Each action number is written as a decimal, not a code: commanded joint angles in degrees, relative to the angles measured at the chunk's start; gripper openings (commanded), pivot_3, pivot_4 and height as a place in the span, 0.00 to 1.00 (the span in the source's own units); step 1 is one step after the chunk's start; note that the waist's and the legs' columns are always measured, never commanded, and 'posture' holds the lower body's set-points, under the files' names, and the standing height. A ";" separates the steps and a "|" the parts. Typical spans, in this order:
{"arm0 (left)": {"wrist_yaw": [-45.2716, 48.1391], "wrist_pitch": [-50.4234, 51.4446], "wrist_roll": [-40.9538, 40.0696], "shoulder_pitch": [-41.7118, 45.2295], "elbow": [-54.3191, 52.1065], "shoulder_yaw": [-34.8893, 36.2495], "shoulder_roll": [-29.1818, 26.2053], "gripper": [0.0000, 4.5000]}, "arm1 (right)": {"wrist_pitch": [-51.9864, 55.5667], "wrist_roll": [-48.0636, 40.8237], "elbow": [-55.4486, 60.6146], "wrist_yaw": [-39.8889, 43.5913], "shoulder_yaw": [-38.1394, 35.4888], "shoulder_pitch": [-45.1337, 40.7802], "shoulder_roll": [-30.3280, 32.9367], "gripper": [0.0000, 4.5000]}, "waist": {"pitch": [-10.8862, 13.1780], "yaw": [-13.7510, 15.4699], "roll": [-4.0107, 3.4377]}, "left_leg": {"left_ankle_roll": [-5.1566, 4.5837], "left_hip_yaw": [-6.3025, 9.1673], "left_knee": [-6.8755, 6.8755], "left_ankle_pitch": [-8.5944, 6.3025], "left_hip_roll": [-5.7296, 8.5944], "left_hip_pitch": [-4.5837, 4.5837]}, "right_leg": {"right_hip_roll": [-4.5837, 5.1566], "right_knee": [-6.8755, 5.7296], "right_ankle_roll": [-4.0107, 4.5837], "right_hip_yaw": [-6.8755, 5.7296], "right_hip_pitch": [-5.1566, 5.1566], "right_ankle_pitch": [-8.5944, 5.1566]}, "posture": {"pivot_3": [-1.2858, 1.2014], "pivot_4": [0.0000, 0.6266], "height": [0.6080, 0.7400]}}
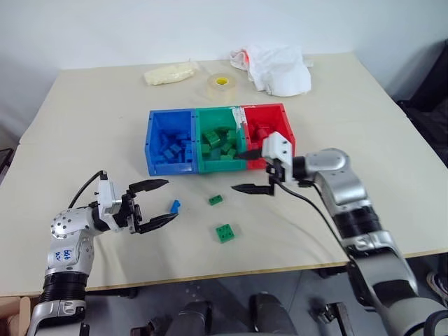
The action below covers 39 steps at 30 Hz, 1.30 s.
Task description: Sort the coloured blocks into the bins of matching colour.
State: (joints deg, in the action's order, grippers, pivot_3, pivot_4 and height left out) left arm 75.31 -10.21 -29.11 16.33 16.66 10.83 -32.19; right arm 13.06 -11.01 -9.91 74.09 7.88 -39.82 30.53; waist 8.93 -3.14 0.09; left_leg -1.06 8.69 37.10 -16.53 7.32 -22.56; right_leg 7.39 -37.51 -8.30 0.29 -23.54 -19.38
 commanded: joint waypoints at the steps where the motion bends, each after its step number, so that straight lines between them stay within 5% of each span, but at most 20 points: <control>1: 1.51 -1.07 -0.51 -0.13 0.94 1.33 -1.27 1.00 | 5.02 -3.86 9.96 2.85 -4.84 7.30 8.95 0.99 | 0.00 0.81 0.00 | 0.02 0.01 0.04 -0.02 0.00 0.04 | 0.00 0.03 0.00 0.00 0.00 0.00 | 0.52 0.24 1.00; 6: 2.58 -0.94 -0.65 -0.69 1.06 1.46 -1.76 1.00 | 6.54 -3.42 15.38 3.47 -8.44 19.50 20.55 0.99 | 0.00 1.80 0.00 | -0.06 -0.44 0.05 -0.03 0.01 0.13 | 0.01 0.31 0.00 0.04 0.05 0.00 | 0.52 0.24 1.00; 12: 2.53 -0.77 -0.75 -0.47 0.81 1.34 -1.61 1.00 | 9.40 -5.65 18.90 1.20 -8.79 20.53 21.81 0.99 | 0.01 1.60 0.01 | -0.10 -0.80 0.05 -0.05 -0.09 0.21 | -0.02 0.40 0.00 0.07 0.06 0.00 | 0.52 0.24 1.00; 21: 2.06 0.03 -1.51 -2.22 -1.90 1.48 -1.34 1.00 | 12.06 -4.18 22.86 -1.77 2.11 14.69 14.04 0.99 | 0.01 1.72 0.03 | -0.14 -0.79 0.04 -0.08 -0.08 0.20 | 0.01 0.44 0.00 0.08 0.07 0.00 | 0.52 0.24 1.00; 36: -1.63 1.11 -2.44 -9.99 -10.77 2.75 -0.49 1.00 | 2.85 4.61 9.16 -1.35 17.29 4.16 0.42 0.99 | 0.00 1.72 0.05 | -0.14 -0.72 0.05 -0.08 -0.06 0.20 | 0.00 0.46 0.00 0.08 0.07 0.00 | 0.52 0.24 1.00; 39: -2.57 1.37 -2.49 -11.00 -12.16 2.77 -0.16 1.00 | 2.39 5.07 7.32 -1.78 17.58 3.51 -1.69 0.85 | 0.00 1.63 0.05 | -0.12 -0.72 0.03 -0.09 -0.09 0.20 | -0.04 0.45 0.00 0.08 0.05 0.00 | 0.52 0.24 1.00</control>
State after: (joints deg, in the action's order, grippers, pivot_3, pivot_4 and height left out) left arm 73.35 -8.98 -30.03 6.00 6.78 12.53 -32.33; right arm 16.35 -5.72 -2.80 72.34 25.84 -35.50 29.50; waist 8.94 -1.51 0.14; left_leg -1.17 7.98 37.13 -16.62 7.23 -22.36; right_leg 7.35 -37.07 -8.30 0.38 -23.48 -19.38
